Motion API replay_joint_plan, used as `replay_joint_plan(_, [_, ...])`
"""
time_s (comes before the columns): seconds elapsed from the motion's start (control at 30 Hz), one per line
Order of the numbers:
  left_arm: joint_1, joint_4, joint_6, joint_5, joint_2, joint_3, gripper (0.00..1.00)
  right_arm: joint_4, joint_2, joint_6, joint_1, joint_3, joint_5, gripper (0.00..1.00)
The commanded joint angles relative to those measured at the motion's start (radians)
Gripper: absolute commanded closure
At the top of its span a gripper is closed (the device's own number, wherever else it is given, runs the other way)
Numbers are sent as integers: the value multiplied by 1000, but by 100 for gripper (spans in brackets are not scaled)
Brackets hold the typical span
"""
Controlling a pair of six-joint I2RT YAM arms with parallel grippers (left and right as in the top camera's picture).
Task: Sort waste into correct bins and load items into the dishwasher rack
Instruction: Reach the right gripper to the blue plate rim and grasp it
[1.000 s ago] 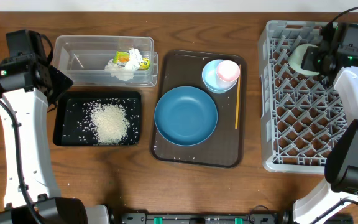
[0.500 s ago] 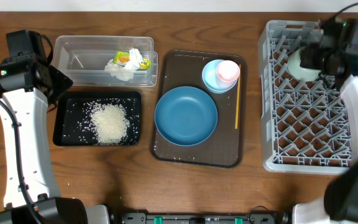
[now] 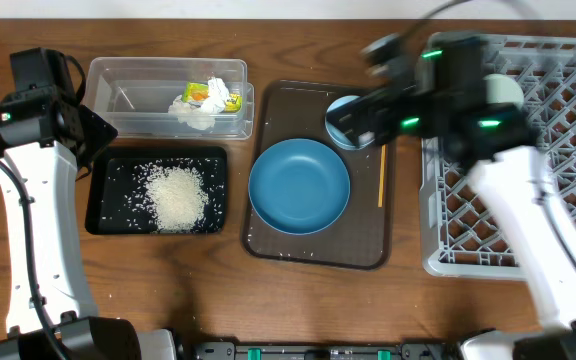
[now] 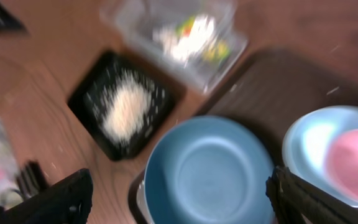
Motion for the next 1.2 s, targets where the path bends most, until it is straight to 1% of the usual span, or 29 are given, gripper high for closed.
replay_joint_plan(0.0, [4, -3, -8, -5, 2, 3, 6, -1, 67, 21, 168, -4, 227, 8])
replay_joint_plan(0.1, [4, -3, -8, -5, 2, 3, 6, 3, 143, 45, 294, -4, 351, 6])
replay_joint_plan(0.2, [4, -3, -8, -5, 2, 3, 6, -10, 222, 125, 383, -4, 484, 7])
replay_joint_plan(0.27, [4, -3, -8, -5, 2, 3, 6, -21, 270, 164, 425, -4, 529, 9])
replay_joint_plan(0.43, [4, -3, -8, -5, 2, 3, 6, -23, 364, 216, 497, -4, 529, 30])
replay_joint_plan(0.6, [4, -3, -8, -5, 2, 3, 6, -27, 433, 224, 547, -4, 529, 32])
replay_joint_plan(0.7, [4, -3, -8, -5, 2, 3, 6, -24, 463, 224, 567, -4, 534, 39])
replay_joint_plan(0.8, [4, -3, -8, -5, 2, 3, 6, -24, 480, 229, 577, -4, 552, 48])
replay_joint_plan(0.93, [4, -3, -8, -5, 2, 3, 6, -31, 480, 250, 578, -4, 594, 54])
replay_joint_plan(0.97, [4, -3, -8, -5, 2, 3, 6, -31, 480, 251, 578, -4, 594, 58])
replay_joint_plan(1.03, [4, -3, -8, -5, 2, 3, 6, -32, 480, 251, 577, -4, 593, 71])
replay_joint_plan(1.07, [4, -3, -8, -5, 2, 3, 6, -33, 478, 251, 577, -4, 593, 77])
replay_joint_plan(1.17, [4, -3, -8, -5, 2, 3, 6, -34, 470, 255, 577, -3, 592, 88])
